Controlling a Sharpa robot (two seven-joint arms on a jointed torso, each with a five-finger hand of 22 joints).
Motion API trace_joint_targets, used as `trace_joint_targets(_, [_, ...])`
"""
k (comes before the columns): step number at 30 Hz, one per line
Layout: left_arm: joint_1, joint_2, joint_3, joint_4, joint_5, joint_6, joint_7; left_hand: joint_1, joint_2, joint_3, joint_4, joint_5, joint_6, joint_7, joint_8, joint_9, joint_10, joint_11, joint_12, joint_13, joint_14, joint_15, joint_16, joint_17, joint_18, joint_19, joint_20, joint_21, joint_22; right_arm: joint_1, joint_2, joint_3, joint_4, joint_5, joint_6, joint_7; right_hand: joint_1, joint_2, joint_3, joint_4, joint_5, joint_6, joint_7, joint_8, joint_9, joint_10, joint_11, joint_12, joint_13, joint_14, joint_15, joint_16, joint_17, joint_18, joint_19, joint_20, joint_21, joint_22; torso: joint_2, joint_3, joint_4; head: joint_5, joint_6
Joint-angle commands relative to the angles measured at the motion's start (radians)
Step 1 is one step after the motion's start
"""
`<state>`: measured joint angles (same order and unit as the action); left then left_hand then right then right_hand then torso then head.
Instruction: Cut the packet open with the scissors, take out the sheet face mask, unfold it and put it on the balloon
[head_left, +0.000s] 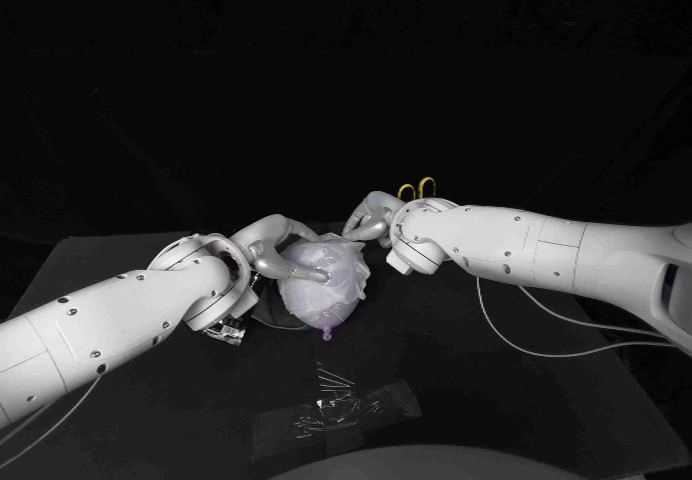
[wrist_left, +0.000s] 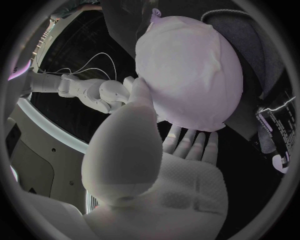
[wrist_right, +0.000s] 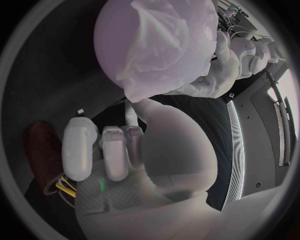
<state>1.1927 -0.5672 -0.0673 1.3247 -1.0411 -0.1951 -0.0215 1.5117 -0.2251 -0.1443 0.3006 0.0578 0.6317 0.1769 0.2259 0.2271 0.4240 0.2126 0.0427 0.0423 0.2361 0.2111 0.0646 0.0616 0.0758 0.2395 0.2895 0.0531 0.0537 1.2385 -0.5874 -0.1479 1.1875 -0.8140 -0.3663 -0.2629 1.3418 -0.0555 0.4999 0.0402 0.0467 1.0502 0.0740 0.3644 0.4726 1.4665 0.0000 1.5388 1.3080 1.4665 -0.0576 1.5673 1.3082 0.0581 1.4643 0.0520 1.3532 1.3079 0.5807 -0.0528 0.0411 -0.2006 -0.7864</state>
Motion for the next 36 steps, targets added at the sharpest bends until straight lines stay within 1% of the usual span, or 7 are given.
trace_joint_targets(1, [-0.004, 0.002, -0.004, 0.001, 0.0, 0.033, -0.011, 0.003, 0.01, 0.008, 0.0, -0.006, 0.006, 0.067, 0.003, 0.002, 0.004, 0.004, 0.0, 0.001, 0.006, 0.0, -0.006, 0.001, 0.015, -0.003, 0.0, -0.006, -0.002, 0.0, 0.007, 0.0, -0.013, -0.074, 0.021, -0.045, -0.011, -0.01, 0.014, -0.007, 0.003, -0.005, -0.007, 0.013, 0.057, 0.088, -0.005, -0.003, 0.243, 0.104, -0.006, 0.004, 0.263, -0.017, 0.035, -0.007, 0.002, 0.208, 0.0, -0.0006, 0.0016, -0.002, 0.0])
trace_joint_targets(8, [-0.004, 0.001, -0.004, 0.002, 0.008, 0.01, 0.009, 0.005, 0.003, 0.005, 0.0, -0.005, 0.007, 0.067, 0.004, 0.002, 0.008, 0.004, 0.0, 0.001, 0.014, 0.002, -0.004, 0.003, 0.018, 0.0, 0.0, -0.005, -0.001, 0.0, 0.006, -0.001, -0.022, -0.154, 0.019, -0.073, -0.019, -0.038, 0.023, -0.027, 0.002, -0.033, -0.004, 0.017, 0.065, 0.074, -0.004, -0.031, 0.228, 0.104, -0.006, 0.004, 0.263, -0.012, 0.026, -0.008, -0.021, 0.202, 0.0, -0.0017, 0.001, -0.002, 0.002])
trace_joint_targets(15, [-0.004, -0.007, -0.002, 0.009, 0.068, -0.071, 0.102, 0.009, 0.002, 0.01, 0.0, -0.005, 0.023, 0.075, 0.01, 0.006, 0.04, 0.016, 0.005, 0.004, 0.025, 0.012, -0.002, 0.006, 0.014, 0.006, 0.004, -0.002, 0.0, 0.0, -0.048, -0.002, 0.046, -0.102, -0.156, 0.051, -0.079, -0.053, 0.0, 0.005, 0.002, -0.118, 0.043, -0.042, 0.039, 0.018, 0.035, -0.134, 0.172, 0.104, 0.026, 0.004, 0.263, 0.0, -0.007, 0.011, -0.107, 0.18, -0.001, -0.0013, 0.0004, 0.002, 0.007])
trace_joint_targets(21, [-0.004, -0.024, 0.003, 0.027, 0.133, -0.113, 0.191, 0.01, 0.001, 0.013, 0.0, -0.005, 0.02, 0.082, 0.009, 0.004, 0.044, 0.023, 0.004, 0.004, 0.028, 0.019, -0.002, 0.007, 0.011, 0.013, 0.005, 0.0, 0.001, -0.001, -0.111, -0.002, 0.131, 0.005, -0.267, 0.236, -0.087, -0.057, -0.009, 0.007, 0.003, -0.134, 0.058, -0.064, 0.027, -0.02, 0.05, -0.195, 0.139, 0.104, 0.04, 0.004, 0.263, 0.013, -0.036, 0.025, -0.179, 0.161, 0.0, -0.0001, -0.0006, 0.007, 0.011])
trace_joint_targets(25, [-0.003, -0.041, 0.01, 0.04, 0.17, -0.082, 0.226, 0.006, -0.028, -0.023, 0.001, -0.003, -0.054, 0.08, -0.023, -0.019, -0.014, 0.025, -0.005, -0.003, -0.006, 0.03, -0.016, -0.002, -0.011, 0.009, 0.006, 0.0, -0.001, -0.002, -0.16, -0.002, 0.2, 0.041, -0.321, 0.312, -0.117, -0.06, -0.032, 0.03, 0.002, -0.133, 0.062, -0.07, 0.023, -0.01, 0.054, -0.177, 0.148, 0.104, 0.045, 0.004, 0.263, 0.008, -0.027, 0.031, -0.152, 0.168, -0.001, 0.0008, -0.002, 0.011, 0.013])
trace_joint_targets(30, [-0.002, -0.058, 0.016, 0.051, 0.195, -0.021, 0.244, 0.002, -0.049, -0.045, 0.002, -0.001, -0.095, 0.062, -0.04, -0.031, -0.05, 0.017, -0.006, -0.004, -0.022, 0.03, -0.022, -0.005, -0.016, -0.001, 0.006, -0.003, -0.005, -0.004, -0.207, -0.003, 0.263, 0.057, -0.358, 0.355, -0.124, -0.066, -0.043, 0.035, 0.002, -0.133, 0.062, -0.073, 0.022, -0.007, 0.055, -0.173, 0.149, 0.104, 0.045, 0.004, 0.263, 0.007, -0.024, 0.033, -0.145, 0.17, -0.002, 0.0009, -0.0031, 0.017, 0.013])
trace_joint_targets(36, [0.0, -0.085, 0.02, 0.067, 0.27, 0.065, 0.245, -0.014, -0.073, -0.069, 0.002, 0.001, -0.155, 0.042, -0.064, -0.048, -0.122, -0.015, -0.011, -0.009, -0.05, 0.037, -0.032, -0.012, -0.018, -0.021, 0.007, -0.009, -0.01, -0.007, -0.246, -0.003, 0.308, 0.097, -0.394, 0.403, -0.127, -0.073, -0.054, 0.039, 0.003, -0.134, 0.063, -0.077, 0.019, -0.029, 0.055, -0.212, 0.127, 0.104, 0.046, 0.004, 0.263, 0.015, -0.039, 0.036, -0.186, 0.16, -0.001, -0.0007, 0.0008, 0.025, 0.019])
